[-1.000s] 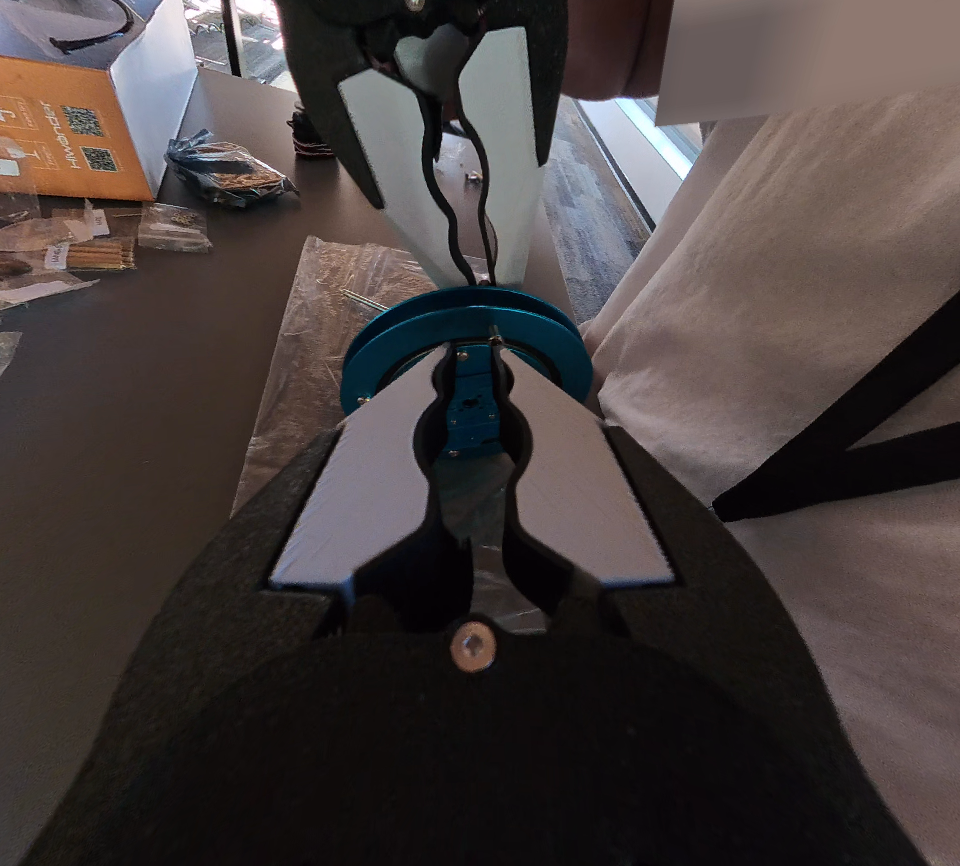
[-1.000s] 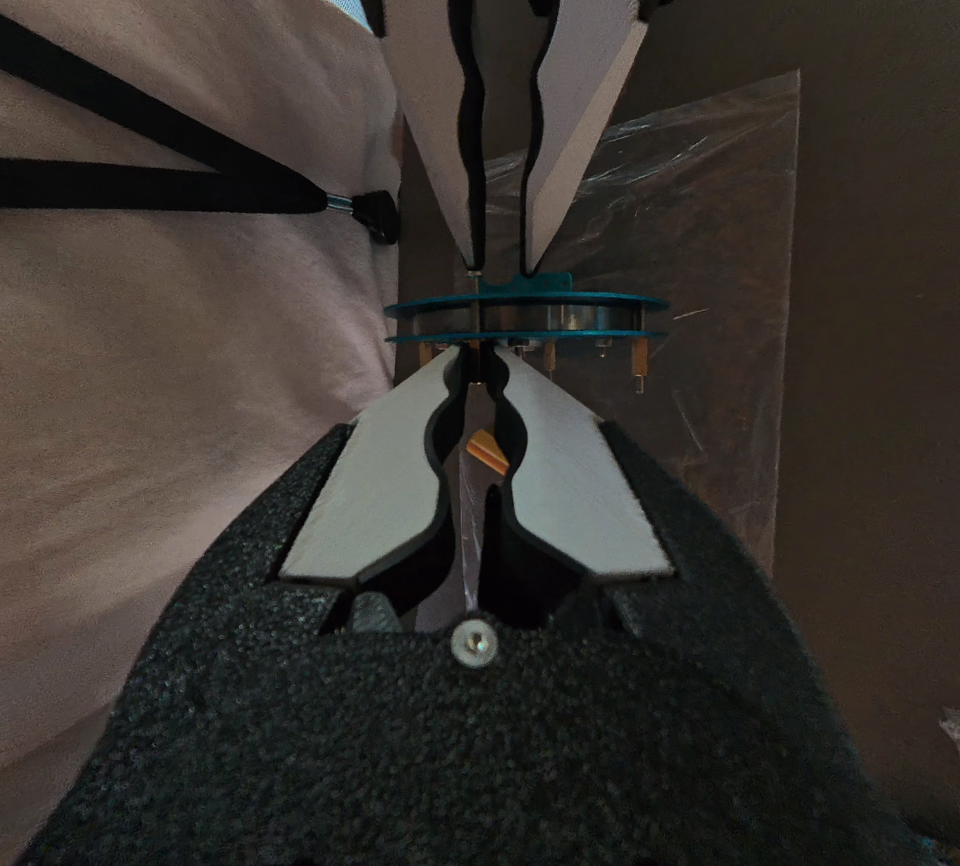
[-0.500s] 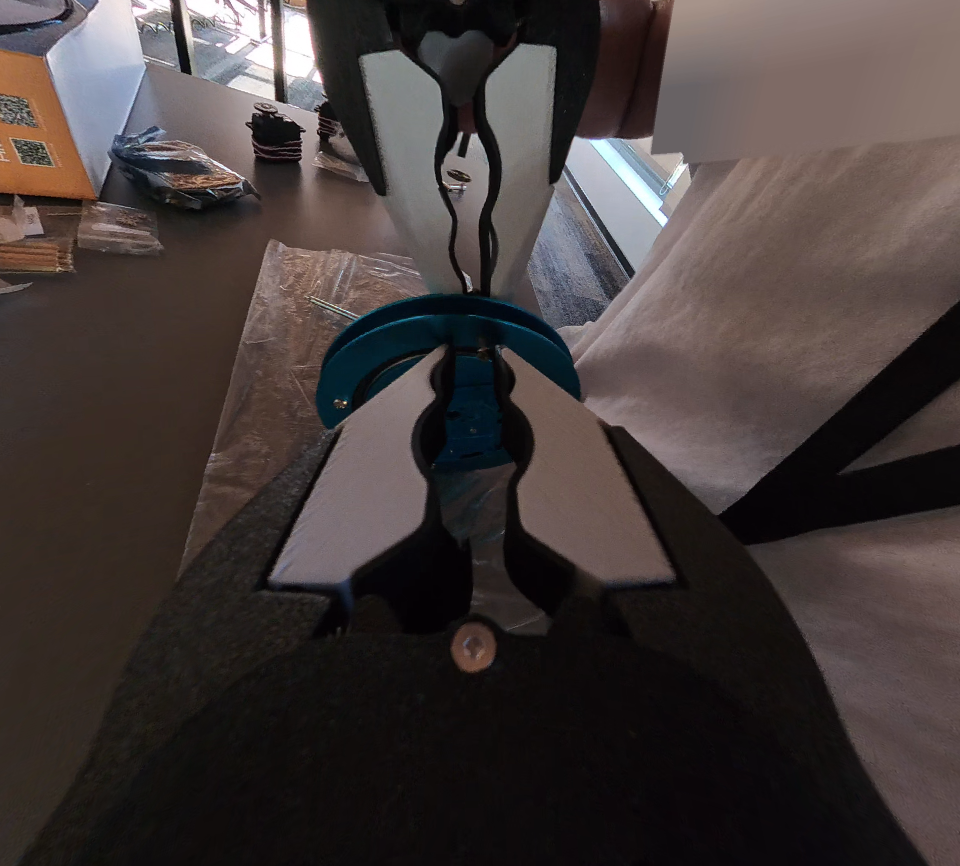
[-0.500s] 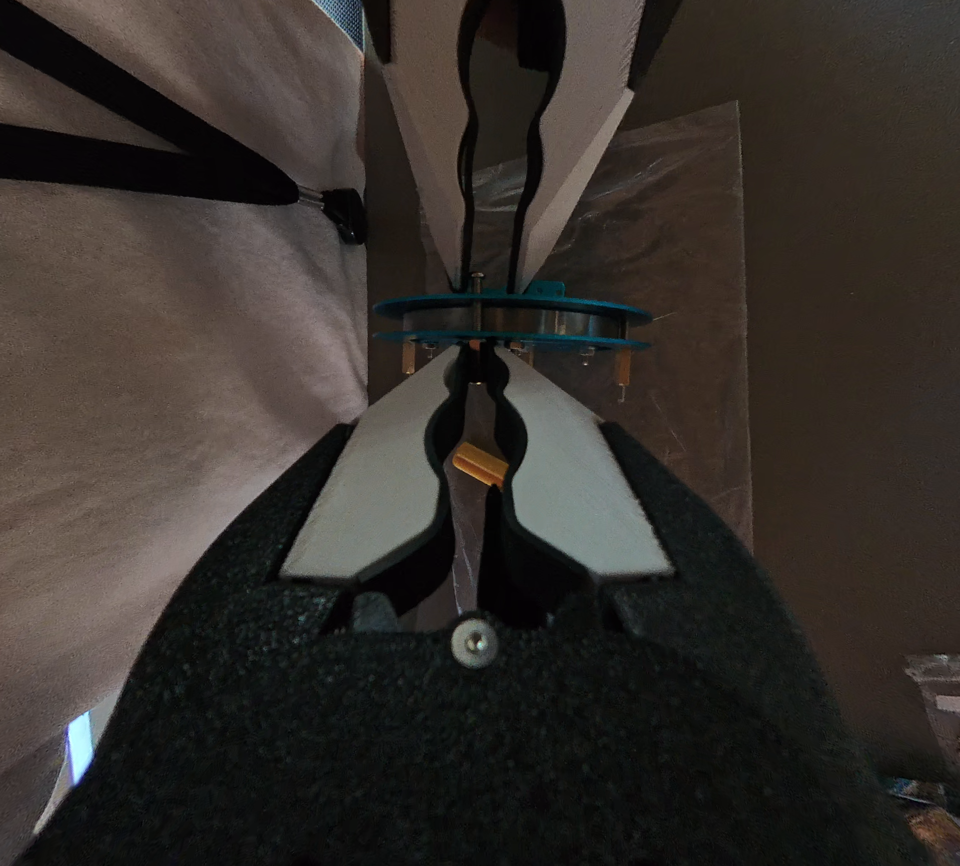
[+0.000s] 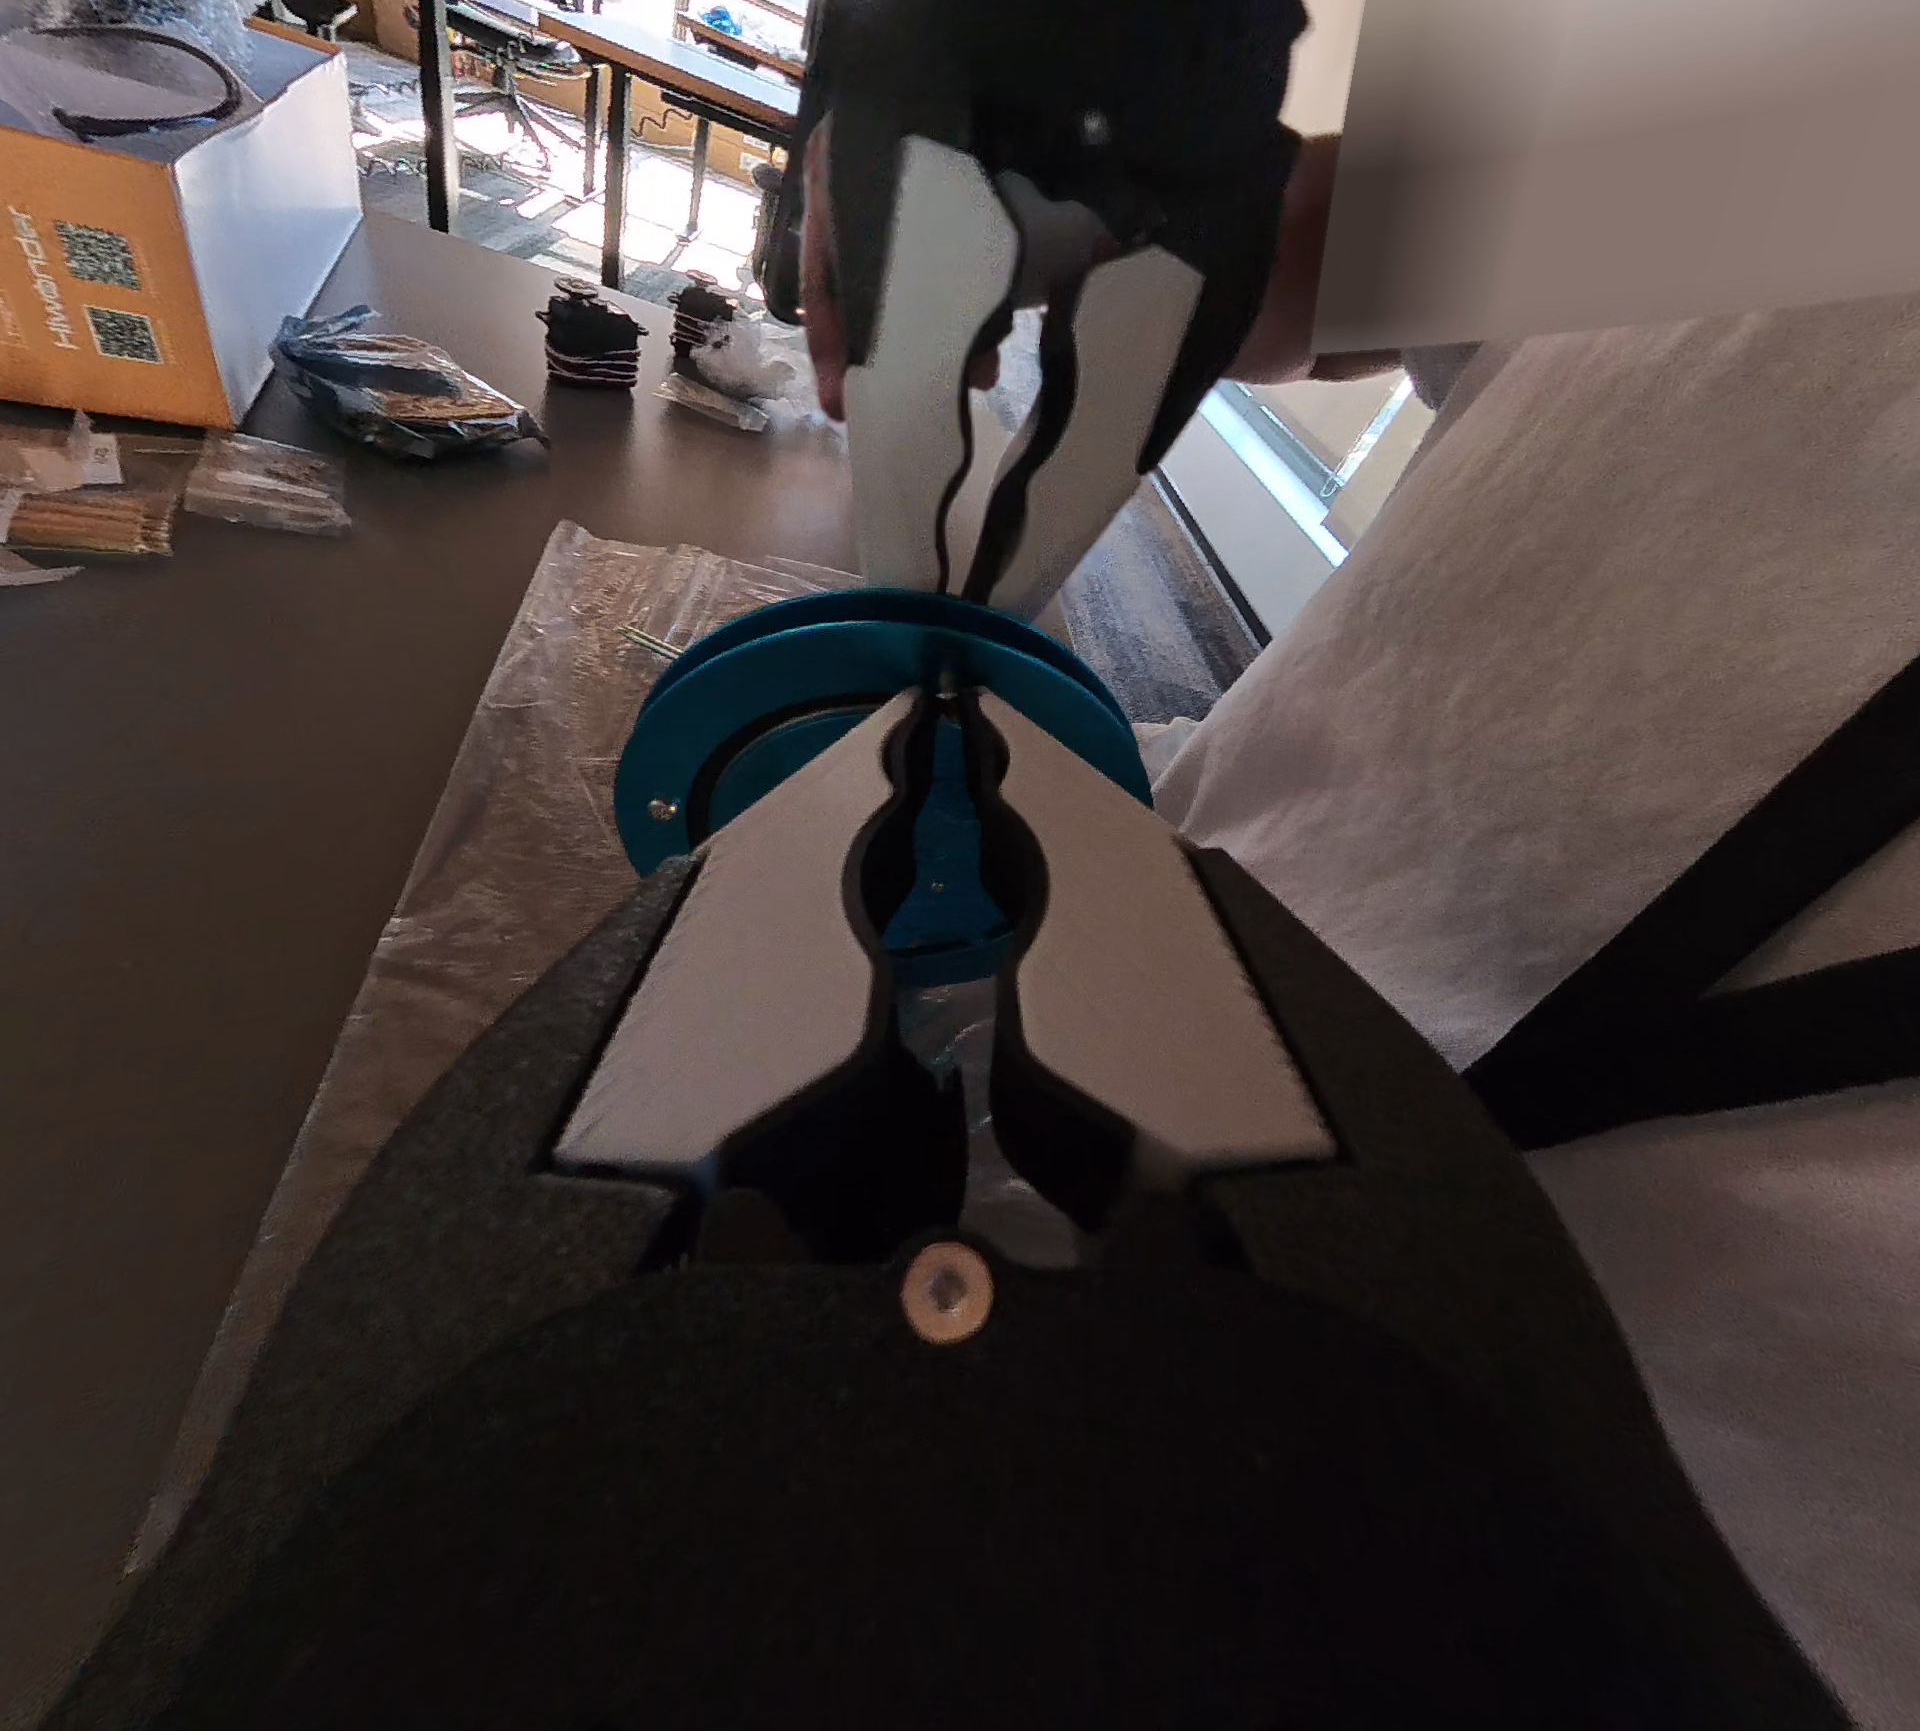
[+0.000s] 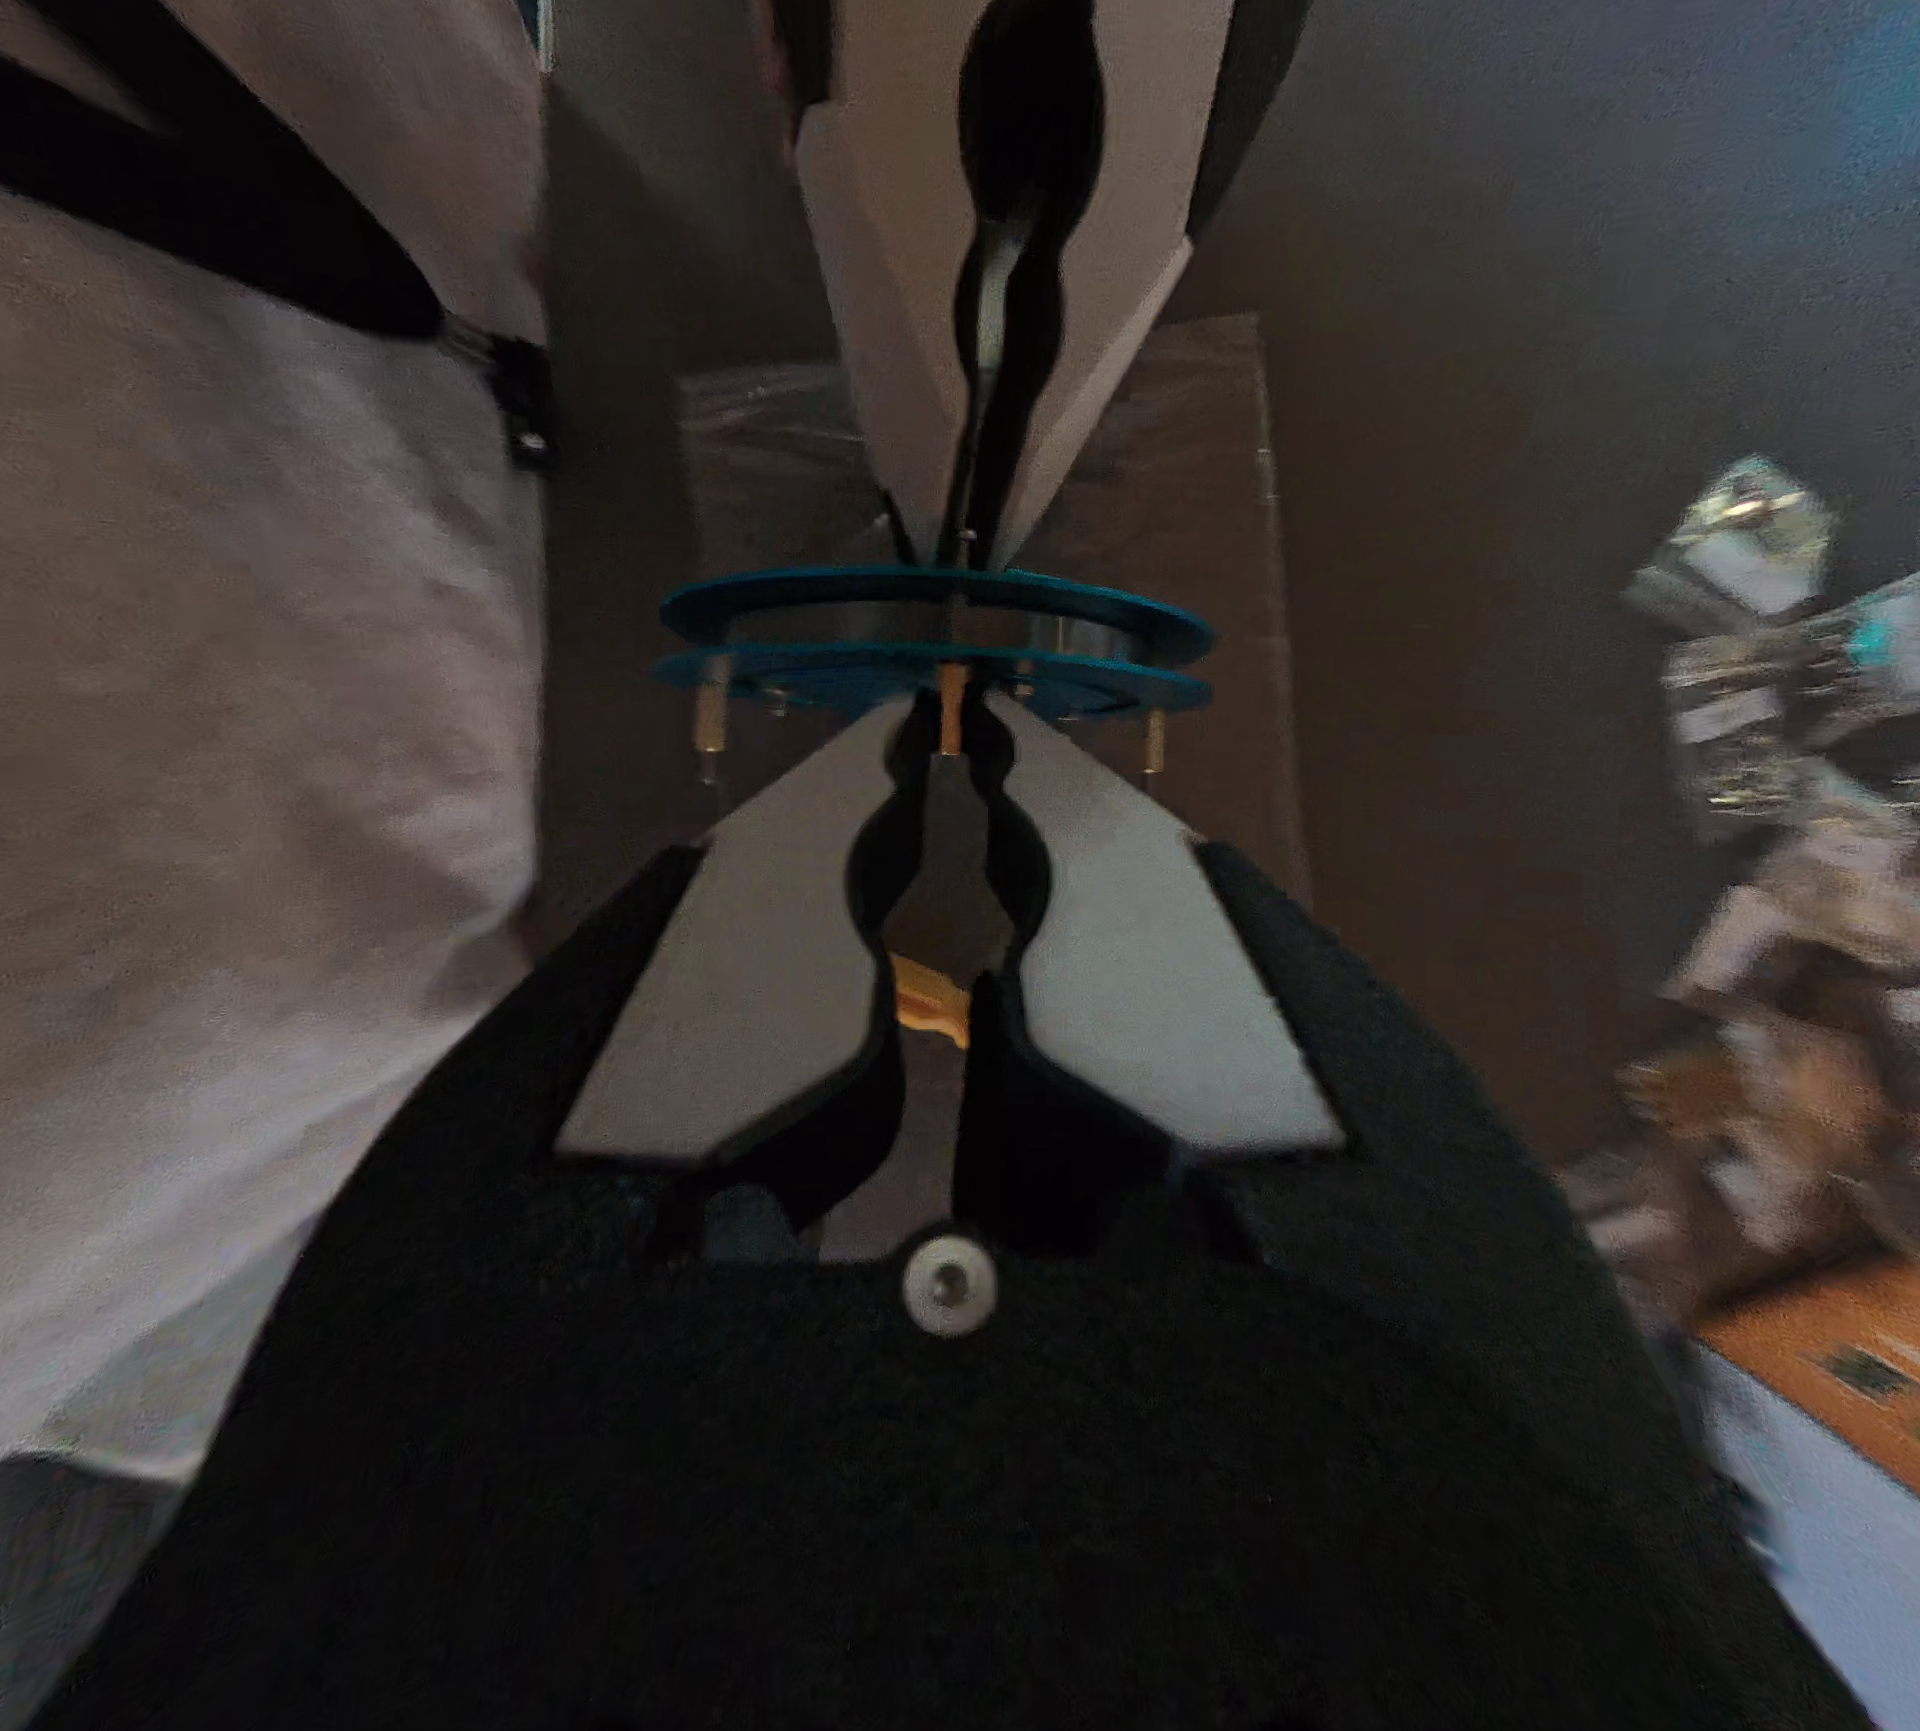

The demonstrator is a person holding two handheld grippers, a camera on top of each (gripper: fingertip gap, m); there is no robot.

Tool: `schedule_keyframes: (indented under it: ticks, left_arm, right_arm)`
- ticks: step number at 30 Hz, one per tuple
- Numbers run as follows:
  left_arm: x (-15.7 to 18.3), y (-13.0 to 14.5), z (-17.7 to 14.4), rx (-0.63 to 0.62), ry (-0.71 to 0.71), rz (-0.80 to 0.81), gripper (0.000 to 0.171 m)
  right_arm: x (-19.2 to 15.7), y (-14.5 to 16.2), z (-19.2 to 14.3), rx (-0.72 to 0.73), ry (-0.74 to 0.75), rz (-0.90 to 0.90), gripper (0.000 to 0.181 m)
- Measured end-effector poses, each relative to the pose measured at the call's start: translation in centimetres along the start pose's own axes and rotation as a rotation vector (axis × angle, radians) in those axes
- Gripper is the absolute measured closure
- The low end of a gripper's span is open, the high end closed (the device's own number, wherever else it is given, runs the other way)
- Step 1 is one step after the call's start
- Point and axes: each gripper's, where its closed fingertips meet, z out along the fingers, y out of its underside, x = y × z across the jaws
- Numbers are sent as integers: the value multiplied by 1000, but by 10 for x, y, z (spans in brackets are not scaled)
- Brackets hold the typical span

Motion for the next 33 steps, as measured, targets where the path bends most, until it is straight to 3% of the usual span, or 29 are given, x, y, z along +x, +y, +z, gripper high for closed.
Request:
schedule_keyframes:
  ticks: [3, 6, 8, 12, 14, 16, 20, 23, 24, 26, 29, 30, 32, 33]
  left_arm:
    - [-1, 0, 0, -1, -11, -9, 168]
    - [2, 1, 1, -6, -23, 29, 170]
    - [6, 2, 2, -17, -27, 95, 170]
    - [12, 4, 5, -33, -45, 187, 170]
    - [11, 4, 5, -35, -48, 197, 170]
    - [7, 3, 2, -32, -61, 189, 170]
    - [4, 3, 1, -34, -74, 184, 170]
    - [6, 3, 0, -32, -65, 190, 170]
    - [7, 3, 0, -32, -62, 199, 170]
    - [13, 5, 2, -38, -48, 232, 171]
    - [14, 5, 4, -47, -59, 255, 171]
    - [14, 6, 4, -49, -59, 261, 171]
    - [19, 7, 6, -52, -37, 260, 171]
    - [20, 7, 6, -51, -34, 259, 171]
  right_arm:
    - [6, 1, 0, -48, 144, -93, 177]
    - [5, 2, 0, -106, 164, -132, 178]
    - [-5, 3, 0, -112, -11, -12, 179]
    - [-30, -1, -6, -78, -642, 522, 179]
    - [-33, -4, -9, -78, -823, 690, 178]
    - [-26, -3, -5, -55, -703, 577, 178]
    - [-7, 1, -4, -111, -169, 97, 177]
    - [-6, 1, -2, -184, -63, -32, 177]
    - [-8, 2, -2, -198, -118, -1, 179]
    - [-21, 2, -3, -188, -365, 184, 180]
    - [-35, -5, -10, -147, -856, 700, 179]
    - [-37, -7, -12, -128, -965, 794, 178]
    - [-44, -7, -14, -127, -1039, 815, 177]
    - [-45, -6, -13, -122, -1000, 778, 177]
